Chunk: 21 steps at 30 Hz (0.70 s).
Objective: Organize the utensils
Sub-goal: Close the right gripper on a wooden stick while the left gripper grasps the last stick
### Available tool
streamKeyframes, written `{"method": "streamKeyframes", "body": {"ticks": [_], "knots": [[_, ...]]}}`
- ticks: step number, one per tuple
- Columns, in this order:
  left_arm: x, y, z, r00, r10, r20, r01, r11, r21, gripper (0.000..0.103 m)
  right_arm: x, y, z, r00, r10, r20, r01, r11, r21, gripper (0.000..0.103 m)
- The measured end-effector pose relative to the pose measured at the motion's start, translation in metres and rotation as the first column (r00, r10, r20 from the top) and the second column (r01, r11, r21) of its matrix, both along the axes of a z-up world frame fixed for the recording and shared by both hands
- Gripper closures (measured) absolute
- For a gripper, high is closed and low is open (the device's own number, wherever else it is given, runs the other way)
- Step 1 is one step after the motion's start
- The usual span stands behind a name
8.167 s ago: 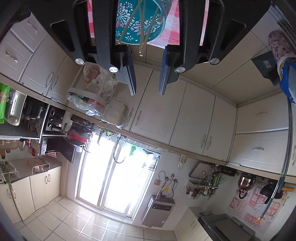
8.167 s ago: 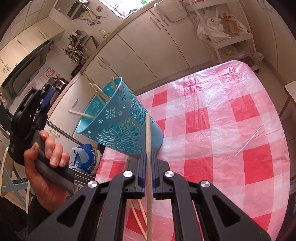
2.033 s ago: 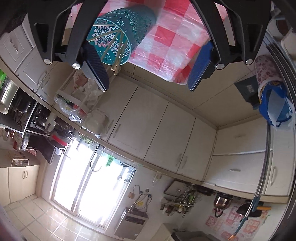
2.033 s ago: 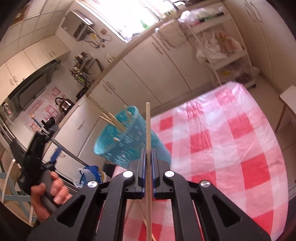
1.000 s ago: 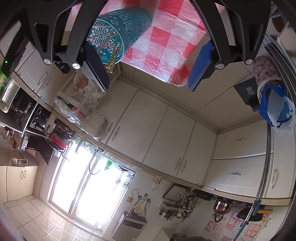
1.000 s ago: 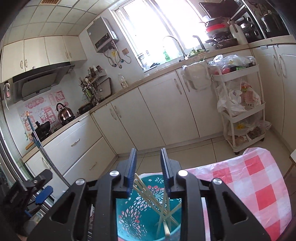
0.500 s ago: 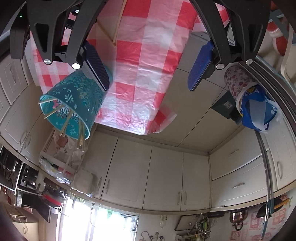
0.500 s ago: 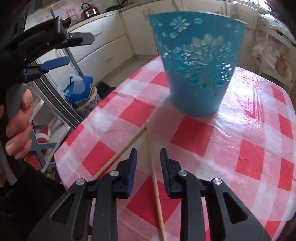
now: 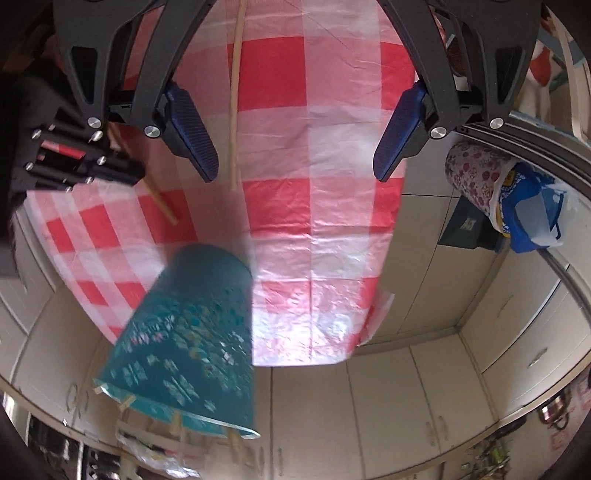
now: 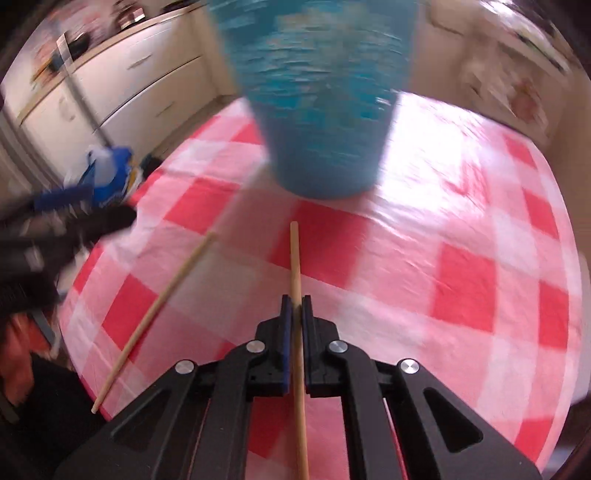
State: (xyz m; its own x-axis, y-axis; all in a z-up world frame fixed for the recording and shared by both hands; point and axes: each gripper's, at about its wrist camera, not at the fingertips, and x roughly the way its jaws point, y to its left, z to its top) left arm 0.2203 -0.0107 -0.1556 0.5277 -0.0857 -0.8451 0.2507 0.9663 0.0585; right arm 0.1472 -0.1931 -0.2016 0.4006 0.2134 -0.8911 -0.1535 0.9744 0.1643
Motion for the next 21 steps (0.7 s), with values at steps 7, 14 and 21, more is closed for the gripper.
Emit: {"method": "streamKeyframes", "body": {"ticks": [7,14,21], "knots": [[0.0,-0.034,-0.029,0.994,-0.085,-0.068,0.092,0.988,0.12,0.023,-0.016,-0.037,-0.002,0.992,-0.112,-0.055,0.115,0.992,0.058,0.097],[0.001,-0.039,-0.043,0.989,-0.092,-0.116,0.104,0.989,0.103,0.036,-0.007,-0.024,-0.003,0.998,-0.059,0.014,0.06,0.998,-0.022,0.08],[-0.003,-0.043,-0.037,0.974,-0.16,-0.162,0.161,0.987,-0.009,0.098,-0.003,-0.029,-0.005,0.998,-0.066,0.018,0.067,0.997,-0.028,0.097]]}}
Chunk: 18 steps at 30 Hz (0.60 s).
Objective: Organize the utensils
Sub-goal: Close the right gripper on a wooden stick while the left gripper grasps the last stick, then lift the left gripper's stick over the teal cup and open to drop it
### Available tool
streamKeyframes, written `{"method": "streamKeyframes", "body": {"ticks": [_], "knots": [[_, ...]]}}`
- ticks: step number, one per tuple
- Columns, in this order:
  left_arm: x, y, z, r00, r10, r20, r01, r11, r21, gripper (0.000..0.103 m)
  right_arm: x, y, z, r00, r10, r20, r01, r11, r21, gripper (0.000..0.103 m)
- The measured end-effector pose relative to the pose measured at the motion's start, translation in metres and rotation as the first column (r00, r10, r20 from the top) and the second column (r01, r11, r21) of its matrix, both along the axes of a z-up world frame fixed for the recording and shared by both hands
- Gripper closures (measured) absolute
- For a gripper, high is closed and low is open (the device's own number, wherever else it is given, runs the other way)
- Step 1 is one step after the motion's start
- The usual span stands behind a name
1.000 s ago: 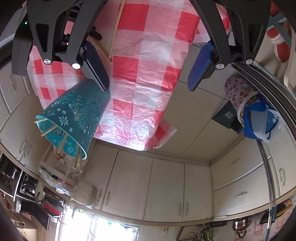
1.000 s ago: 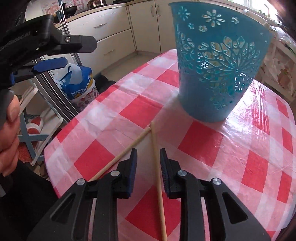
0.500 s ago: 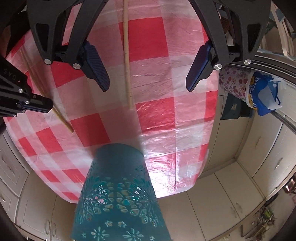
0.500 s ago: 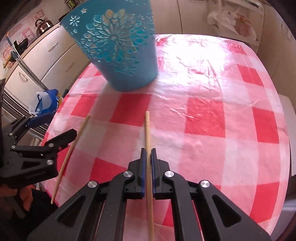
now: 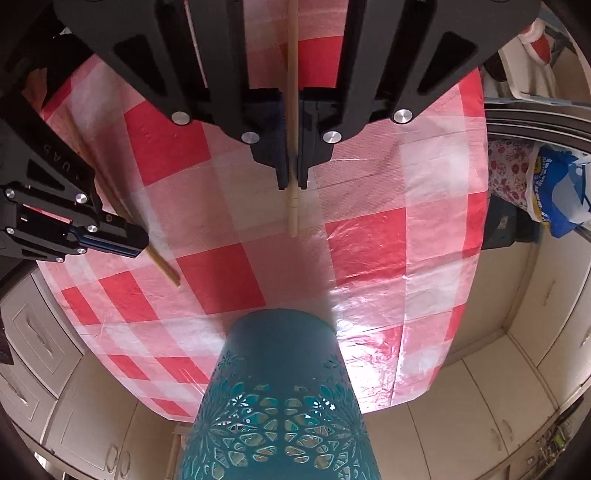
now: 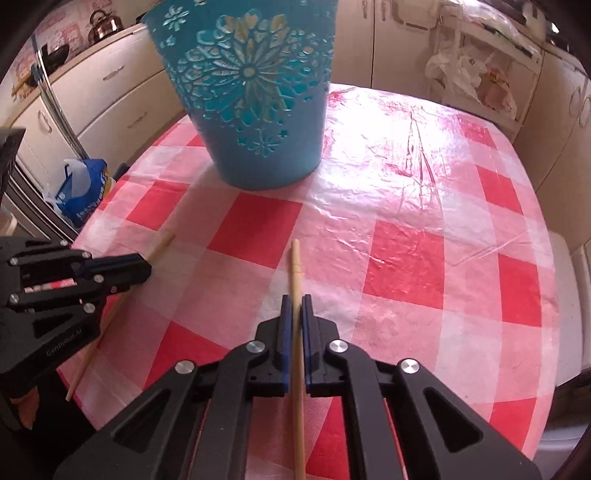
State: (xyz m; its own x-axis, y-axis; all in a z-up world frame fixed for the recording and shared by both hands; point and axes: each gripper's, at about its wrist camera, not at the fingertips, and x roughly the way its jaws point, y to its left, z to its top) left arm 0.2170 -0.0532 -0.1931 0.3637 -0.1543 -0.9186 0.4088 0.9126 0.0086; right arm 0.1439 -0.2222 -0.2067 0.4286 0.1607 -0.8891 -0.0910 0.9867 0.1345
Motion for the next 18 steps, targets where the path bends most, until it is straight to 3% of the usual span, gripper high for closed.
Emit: {"method": "streamKeyframes", "body": {"ticks": [2,5,9,10,12,14,18], "knots": [[0.0,0.005,0.008,1.0,0.014,0.004,-0.013,0.999,-0.051,0.098,0.002,-0.015,-0.002,0.998,-0.054,-0.035,0.058,0.991,0.117,0.097],[0.002,0.024,0.032,0.996,0.074,0.044,-0.065,0.982,-0.177,0.098,0.002,-0.041,-0.008,0.987,-0.133,-0.089,0.154,0.942,0.297,0.097],[-0.001,0.048,0.076,0.977,0.144,0.155,-0.074,0.918,-0.389,0.098,0.002,-0.062,-0.012,0.973,-0.193,-0.122,0.227,0.883,0.412,0.097],[-0.005,0.053,0.09,0.966,0.16,0.202,-0.053,0.891,-0.451,0.098,0.002,-0.064,-0.012,0.972,-0.2,-0.126,0.235,0.875,0.422,0.097],[-0.012,0.06,0.117,0.929,0.196,0.312,0.002,0.844,-0.537,0.098,0.001,-0.068,-0.012,0.97,-0.21,-0.125,0.244,0.864,0.441,0.097],[-0.019,0.063,0.144,0.875,0.24,0.421,0.066,0.801,-0.595,0.098,-0.001,-0.066,-0.008,0.97,-0.213,-0.121,0.245,0.858,0.451,0.097],[-0.01,0.061,0.182,0.768,0.362,0.529,0.092,0.754,-0.65,0.098,-0.002,-0.061,-0.006,0.972,-0.205,-0.115,0.235,0.858,0.458,0.097]]}}
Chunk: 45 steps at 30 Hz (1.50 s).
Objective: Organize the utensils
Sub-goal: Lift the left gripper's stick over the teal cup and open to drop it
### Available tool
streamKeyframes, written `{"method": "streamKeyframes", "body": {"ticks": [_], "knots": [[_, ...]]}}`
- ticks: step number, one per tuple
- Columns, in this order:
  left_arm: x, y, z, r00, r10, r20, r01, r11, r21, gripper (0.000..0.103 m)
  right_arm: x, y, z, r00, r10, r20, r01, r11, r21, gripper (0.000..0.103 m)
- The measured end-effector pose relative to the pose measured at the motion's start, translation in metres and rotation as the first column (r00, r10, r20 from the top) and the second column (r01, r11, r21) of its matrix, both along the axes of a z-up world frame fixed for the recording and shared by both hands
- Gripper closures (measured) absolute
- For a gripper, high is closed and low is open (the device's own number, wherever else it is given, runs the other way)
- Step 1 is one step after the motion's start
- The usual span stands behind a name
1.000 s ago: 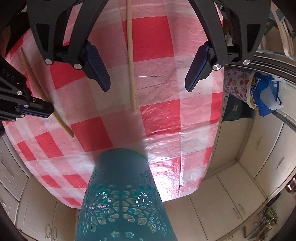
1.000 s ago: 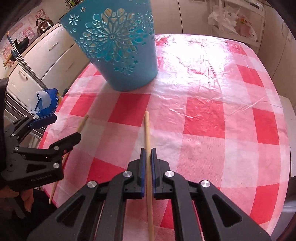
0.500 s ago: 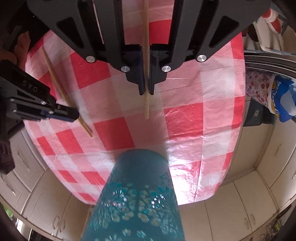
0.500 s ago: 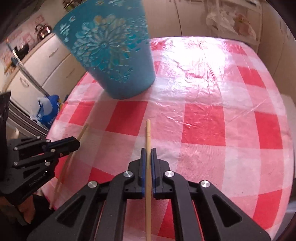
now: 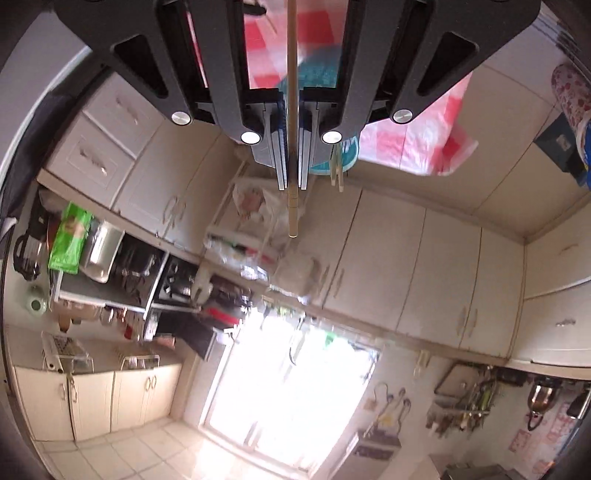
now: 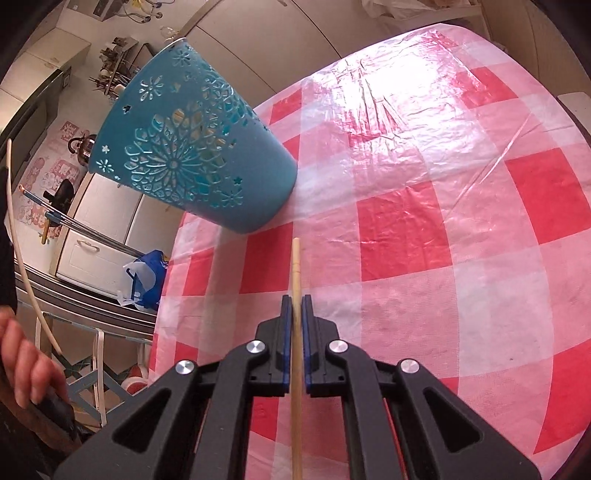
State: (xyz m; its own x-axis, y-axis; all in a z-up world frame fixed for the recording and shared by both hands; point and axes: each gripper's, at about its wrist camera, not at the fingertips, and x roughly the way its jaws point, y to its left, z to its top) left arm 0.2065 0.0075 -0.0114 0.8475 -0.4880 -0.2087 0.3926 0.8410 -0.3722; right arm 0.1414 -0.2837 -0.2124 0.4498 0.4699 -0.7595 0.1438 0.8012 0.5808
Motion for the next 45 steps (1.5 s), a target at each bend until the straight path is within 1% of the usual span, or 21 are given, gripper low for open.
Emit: {"method": "streamKeyframes", "body": {"ticks": [2,5,8,11,14,18,23,26,30,33,35,36,37,38,39,40,42,45], "knots": [[0.012,-0.005,0.012,0.998,0.05,0.049,-0.047,0.997,-0.058,0.098,0.0,0.0,-0.001,1.0,-0.004,0.0,0.004,1.0,-0.008,0.097],[0.025,-0.017,0.026,0.983,0.137,0.12,-0.125,0.987,-0.099,0.098,0.001,-0.006,-0.006,1.0,-0.028,-0.009,0.028,1.0,-0.007,0.097],[0.044,-0.027,0.035,0.97,0.191,0.149,-0.173,0.977,-0.127,0.098,-0.001,-0.015,-0.01,0.998,-0.054,-0.021,0.054,0.999,-0.002,0.097],[0.062,-0.037,0.034,0.961,0.225,0.158,-0.207,0.97,-0.124,0.098,-0.001,-0.02,-0.013,0.997,-0.068,-0.027,0.069,0.998,0.005,0.097],[0.075,-0.048,0.021,0.962,0.233,0.141,-0.221,0.97,-0.101,0.098,-0.001,-0.022,-0.011,0.998,-0.065,-0.021,0.066,0.998,0.006,0.097],[0.085,-0.064,0.005,0.97,0.208,0.126,-0.204,0.978,-0.045,0.098,0.002,-0.022,-0.01,0.998,-0.064,-0.018,0.064,0.998,0.015,0.097],[0.085,-0.068,0.0,0.974,0.191,0.125,-0.19,0.982,-0.013,0.098,0.003,-0.024,-0.009,0.998,-0.065,-0.019,0.065,0.998,0.022,0.097],[0.087,-0.066,-0.003,0.978,0.186,0.099,-0.188,0.982,0.009,0.098,0.003,-0.023,-0.009,0.998,-0.061,-0.02,0.061,0.998,0.021,0.097],[0.083,-0.058,-0.003,0.979,0.187,0.079,-0.189,0.982,0.019,0.098,0.002,-0.022,-0.01,0.998,-0.062,-0.023,0.062,0.998,0.018,0.097],[0.085,-0.063,-0.006,0.984,0.174,0.043,-0.177,0.98,0.086,0.098,0.001,-0.022,-0.01,0.998,-0.064,-0.024,0.065,0.998,0.013,0.097],[0.091,-0.067,-0.014,0.986,0.165,-0.012,-0.163,0.979,0.126,0.097,0.0,-0.023,-0.009,0.997,-0.068,-0.019,0.069,0.998,0.011,0.097],[0.092,-0.067,-0.017,0.987,0.16,-0.031,-0.155,0.979,0.135,0.094,-0.001,-0.024,-0.008,0.997,-0.071,-0.013,0.072,0.997,0.01,0.097],[0.093,-0.067,-0.018,0.986,0.161,-0.048,-0.153,0.978,0.144,0.086,-0.001,-0.024,-0.005,0.997,-0.075,-0.005,0.075,0.997,0.01,0.097],[0.092,-0.066,-0.018,0.985,0.166,-0.054,-0.157,0.976,0.149,0.081,-0.002,-0.025,-0.003,0.997,-0.08,0.005,0.08,0.997,0.008,0.097],[0.09,-0.064,-0.017,0.983,0.176,-0.052,-0.167,0.975,0.15,0.067,-0.002,-0.027,0.0,0.996,-0.085,0.014,0.085,0.996,0.007,0.097],[0.087,-0.06,-0.014,0.981,0.188,-0.046,-0.18,0.973,0.145,0.058,-0.003,-0.028,0.003,0.996,-0.09,0.024,0.09,0.996,0.007,0.097],[0.081,-0.052,-0.009,0.978,0.206,-0.038,-0.199,0.971,0.133,0.054,-0.003,-0.029,0.008,0.994,-0.098,0.044,0.098,0.995,0.006,0.097],[0.071,-0.034,-0.005,0.971,0.229,-0.067,-0.221,0.97,0.105,0.048,-0.005,-0.032,0.021,0.988,-0.121,0.095,0.121,0.993,0.007,0.097]]}}
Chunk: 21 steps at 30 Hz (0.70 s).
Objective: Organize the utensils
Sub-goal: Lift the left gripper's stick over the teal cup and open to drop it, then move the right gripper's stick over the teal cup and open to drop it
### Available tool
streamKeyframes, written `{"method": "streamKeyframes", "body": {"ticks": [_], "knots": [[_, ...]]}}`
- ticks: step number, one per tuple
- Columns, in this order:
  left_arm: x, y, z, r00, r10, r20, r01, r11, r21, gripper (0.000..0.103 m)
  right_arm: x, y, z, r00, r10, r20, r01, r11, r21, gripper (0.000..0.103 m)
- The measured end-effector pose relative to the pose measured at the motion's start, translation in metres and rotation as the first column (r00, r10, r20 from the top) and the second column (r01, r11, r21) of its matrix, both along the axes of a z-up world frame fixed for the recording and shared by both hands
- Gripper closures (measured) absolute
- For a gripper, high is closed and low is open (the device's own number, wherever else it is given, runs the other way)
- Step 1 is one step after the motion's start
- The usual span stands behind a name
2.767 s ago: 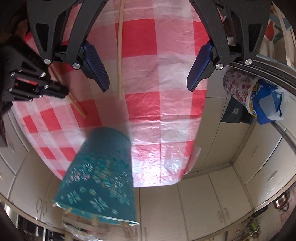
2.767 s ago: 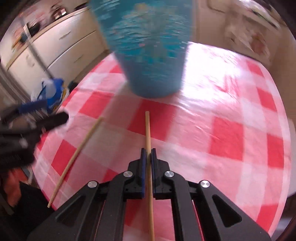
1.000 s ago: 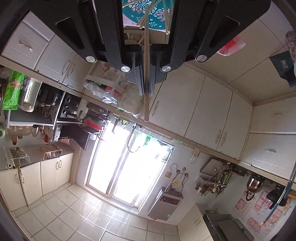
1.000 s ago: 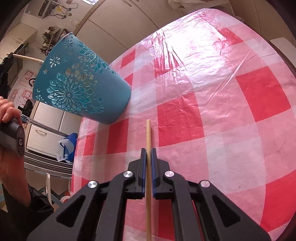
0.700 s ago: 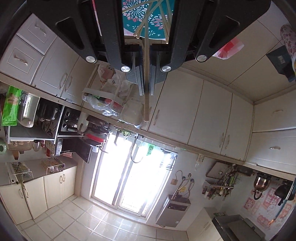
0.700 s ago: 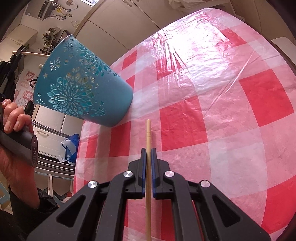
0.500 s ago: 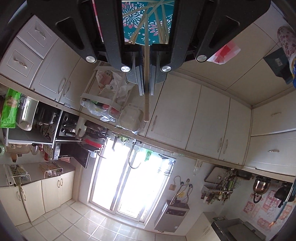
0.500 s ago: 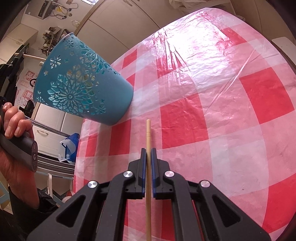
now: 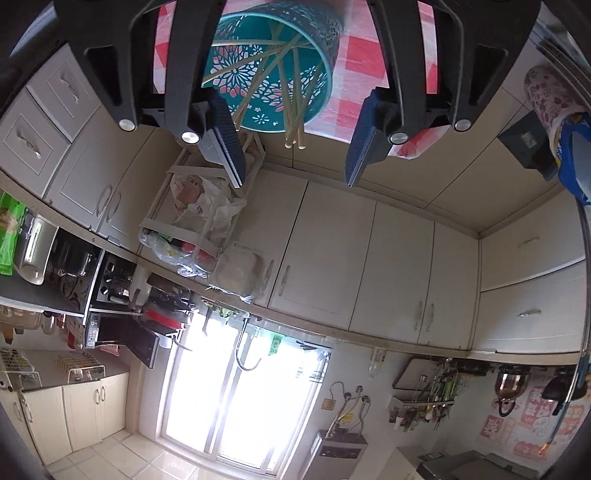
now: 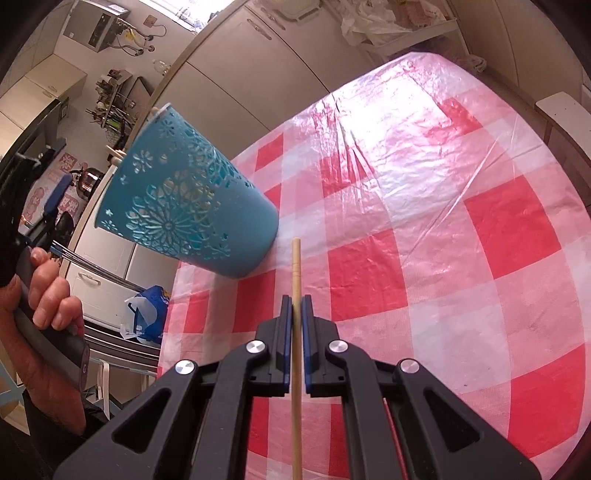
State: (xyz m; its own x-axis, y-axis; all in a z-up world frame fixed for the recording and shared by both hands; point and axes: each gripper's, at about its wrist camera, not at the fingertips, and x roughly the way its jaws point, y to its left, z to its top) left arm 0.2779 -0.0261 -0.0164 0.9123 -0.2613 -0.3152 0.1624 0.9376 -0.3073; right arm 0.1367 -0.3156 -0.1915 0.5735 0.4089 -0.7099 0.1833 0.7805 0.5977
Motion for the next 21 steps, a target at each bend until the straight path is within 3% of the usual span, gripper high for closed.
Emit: {"method": "streamKeyframes", "body": {"ticks": [3,6,12,17,19,21], "knots": [[-0.016,0.026,0.0,0.998,0.047,-0.035,-0.049,0.997,-0.066,0.041,-0.003,-0.004,0.031,0.992,-0.042,0.12,0.043,0.999,-0.007,0.097],[-0.027,0.054,-0.007,0.991,0.104,-0.083,-0.116,0.982,-0.149,0.036,0.002,-0.005,0.076,0.957,-0.09,0.276,0.089,0.996,0.015,0.097],[-0.025,0.078,-0.011,0.985,0.131,-0.114,-0.152,0.968,-0.199,0.036,0.049,0.022,0.161,0.824,-0.15,0.547,0.18,0.984,-0.001,0.097],[-0.024,0.084,-0.005,0.987,0.13,-0.091,-0.145,0.971,-0.192,0.036,0.095,0.06,0.19,0.755,-0.117,0.646,0.232,0.968,-0.096,0.097],[-0.023,0.085,-0.001,0.987,0.137,-0.083,-0.15,0.972,-0.18,0.036,0.11,0.075,0.188,0.748,-0.09,0.657,0.25,0.956,-0.154,0.097],[-0.022,0.085,0.002,0.986,0.149,-0.076,-0.159,0.974,-0.161,0.036,0.119,0.085,0.178,0.762,-0.068,0.644,0.251,0.948,-0.197,0.097]]}}
